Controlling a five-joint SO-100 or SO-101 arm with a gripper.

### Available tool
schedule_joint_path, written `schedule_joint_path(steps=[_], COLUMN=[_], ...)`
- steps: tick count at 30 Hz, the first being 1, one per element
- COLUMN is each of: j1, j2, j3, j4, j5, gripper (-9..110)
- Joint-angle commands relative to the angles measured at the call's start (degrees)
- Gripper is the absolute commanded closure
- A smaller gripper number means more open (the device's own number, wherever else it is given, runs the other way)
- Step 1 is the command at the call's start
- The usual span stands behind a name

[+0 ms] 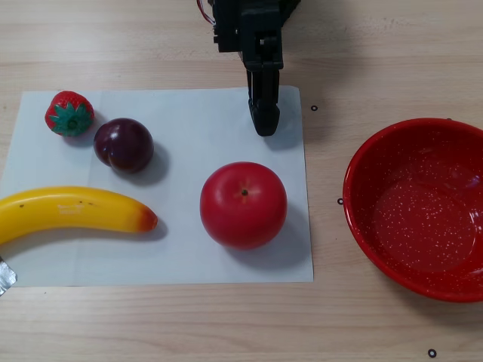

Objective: Grasp the banana and put it in the red bowl.

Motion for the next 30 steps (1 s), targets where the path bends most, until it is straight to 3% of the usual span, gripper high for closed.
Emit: schedule_joint_path(steps=[1,16,30], j1=[-0.3,-0.7,-7.4], j2=[-0.6,-8.2,-34.5], j3=[0.3,-9.4,-41.7], j4=[0.8,3.0,17.9], j5=[0.8,3.2,5.8], gripper=[101,101,101])
